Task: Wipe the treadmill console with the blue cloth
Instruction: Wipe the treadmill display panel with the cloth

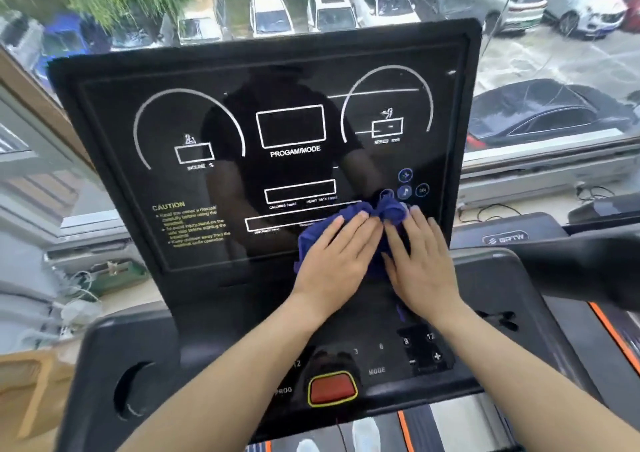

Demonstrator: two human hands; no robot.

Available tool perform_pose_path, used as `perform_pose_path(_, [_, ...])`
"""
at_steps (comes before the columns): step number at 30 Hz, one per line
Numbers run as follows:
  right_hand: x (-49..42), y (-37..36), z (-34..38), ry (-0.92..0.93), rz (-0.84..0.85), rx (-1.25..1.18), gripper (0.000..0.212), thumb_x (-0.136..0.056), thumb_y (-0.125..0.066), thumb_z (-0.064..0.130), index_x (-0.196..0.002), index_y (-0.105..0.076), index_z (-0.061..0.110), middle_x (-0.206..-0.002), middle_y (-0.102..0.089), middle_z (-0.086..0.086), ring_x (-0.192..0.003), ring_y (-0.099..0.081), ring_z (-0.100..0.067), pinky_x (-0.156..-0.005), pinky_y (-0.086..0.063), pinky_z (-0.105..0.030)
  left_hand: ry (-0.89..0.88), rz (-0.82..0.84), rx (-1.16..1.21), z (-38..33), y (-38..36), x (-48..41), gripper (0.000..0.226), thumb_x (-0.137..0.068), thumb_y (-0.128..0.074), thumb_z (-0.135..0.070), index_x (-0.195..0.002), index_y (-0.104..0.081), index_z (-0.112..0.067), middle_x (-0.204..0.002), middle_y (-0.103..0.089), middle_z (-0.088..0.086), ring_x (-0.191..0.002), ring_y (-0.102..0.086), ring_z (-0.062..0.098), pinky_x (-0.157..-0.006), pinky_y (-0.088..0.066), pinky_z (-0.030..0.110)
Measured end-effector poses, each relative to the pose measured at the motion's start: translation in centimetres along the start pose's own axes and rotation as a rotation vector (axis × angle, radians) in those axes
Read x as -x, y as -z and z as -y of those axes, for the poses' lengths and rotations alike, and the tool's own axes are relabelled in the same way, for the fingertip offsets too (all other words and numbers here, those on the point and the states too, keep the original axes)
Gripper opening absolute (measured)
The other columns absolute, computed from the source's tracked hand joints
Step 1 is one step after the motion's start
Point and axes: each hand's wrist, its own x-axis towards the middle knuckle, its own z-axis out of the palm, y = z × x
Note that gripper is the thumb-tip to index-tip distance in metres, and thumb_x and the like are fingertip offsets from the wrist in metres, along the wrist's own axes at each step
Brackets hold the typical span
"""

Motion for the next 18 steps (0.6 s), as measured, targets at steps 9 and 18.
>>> perform_pose_path(9, [1.2,0.8,3.5,-0.023,-0.075,-0.082,0.018,-0.089,-0.065,0.008,-0.106,-0.072,0.005,-0.1,-0.069,-0.014,-0.094,-0.057,-0.035,-0.079,-0.043,-0.045,0.028,-0.118,0.185,0.8,0.8,3.7,0.022,-0.097,-0.058,-0.01,-0.113,-0.072,-0.012,-0.108,-0.071,0.003,-0.095,-0.064,0.025,-0.076,-0.047,0.035])
perform_pose_path(18, [-2.1,0.3,12.8,0.075,-0.068,-0.164,0.012,-0.088,-0.065,0.003,-0.093,-0.074,0.009,-0.09,-0.068,-0.007,-0.079,-0.059,-0.031,-0.071,-0.039,-0.04,0.239,-0.131,0.228,6.1,2.8,10.6,0.017,-0.095,-0.063,-0.008,-0.104,-0.076,-0.012,-0.098,-0.073,0.003,-0.088,-0.065,0.024,-0.073,-0.046,0.034])
